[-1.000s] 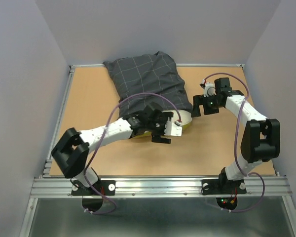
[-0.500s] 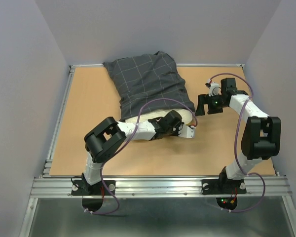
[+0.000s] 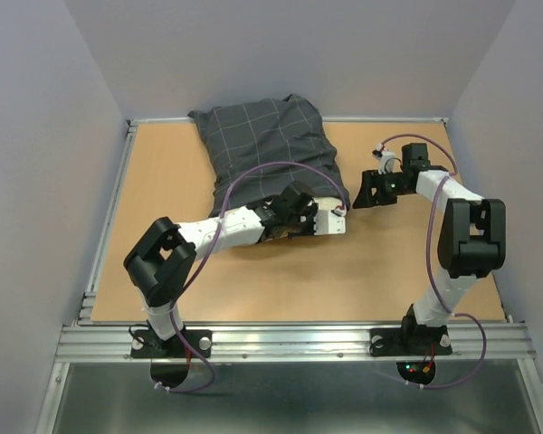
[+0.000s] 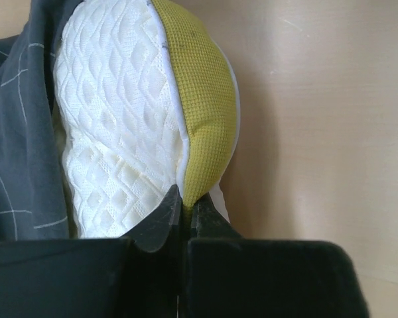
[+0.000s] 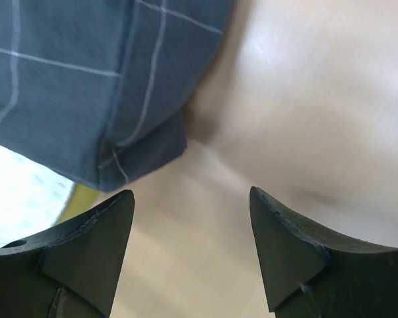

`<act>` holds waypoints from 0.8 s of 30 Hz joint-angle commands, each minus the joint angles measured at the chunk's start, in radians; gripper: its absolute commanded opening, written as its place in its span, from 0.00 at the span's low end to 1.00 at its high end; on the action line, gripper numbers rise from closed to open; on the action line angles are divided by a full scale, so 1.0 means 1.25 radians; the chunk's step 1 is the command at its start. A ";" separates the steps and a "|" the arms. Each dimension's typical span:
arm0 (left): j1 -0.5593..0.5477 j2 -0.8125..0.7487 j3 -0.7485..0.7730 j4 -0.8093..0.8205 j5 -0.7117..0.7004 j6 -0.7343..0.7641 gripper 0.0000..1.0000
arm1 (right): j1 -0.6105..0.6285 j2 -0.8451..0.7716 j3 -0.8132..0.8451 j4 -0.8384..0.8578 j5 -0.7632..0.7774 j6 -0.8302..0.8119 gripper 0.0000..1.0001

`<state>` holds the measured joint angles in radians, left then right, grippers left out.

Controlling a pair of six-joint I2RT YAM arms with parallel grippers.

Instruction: Put the pillow into the pillowcase

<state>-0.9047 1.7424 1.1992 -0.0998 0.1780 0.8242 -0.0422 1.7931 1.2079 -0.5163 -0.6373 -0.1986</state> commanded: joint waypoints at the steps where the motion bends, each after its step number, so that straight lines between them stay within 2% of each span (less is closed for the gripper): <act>1: 0.012 -0.017 0.054 -0.039 0.038 -0.038 0.00 | 0.032 -0.001 0.034 0.058 -0.068 -0.023 0.75; 5: 0.021 -0.012 0.081 -0.051 0.048 -0.047 0.00 | 0.080 0.001 0.015 0.095 -0.027 -0.029 0.74; 7: 0.030 -0.008 0.100 -0.064 0.061 -0.058 0.00 | 0.086 0.012 0.020 0.098 -0.015 -0.030 0.70; 12: 0.039 -0.001 0.119 -0.081 0.069 -0.059 0.00 | 0.093 0.012 0.017 0.095 0.001 -0.056 0.70; 16: 0.046 0.004 0.129 -0.091 0.068 -0.053 0.00 | 0.098 -0.032 -0.035 0.081 0.010 -0.128 0.68; 19: 0.054 0.006 0.141 -0.093 0.074 -0.059 0.00 | 0.104 -0.049 -0.055 0.040 0.003 -0.176 0.72; 24: 0.055 0.014 0.159 -0.103 0.087 -0.062 0.00 | 0.124 -0.037 -0.047 0.030 -0.001 -0.176 0.77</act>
<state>-0.8467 1.7676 1.3289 -0.2424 0.2684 0.7582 0.0864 1.7748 1.1431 -0.4702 -0.6315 -0.3729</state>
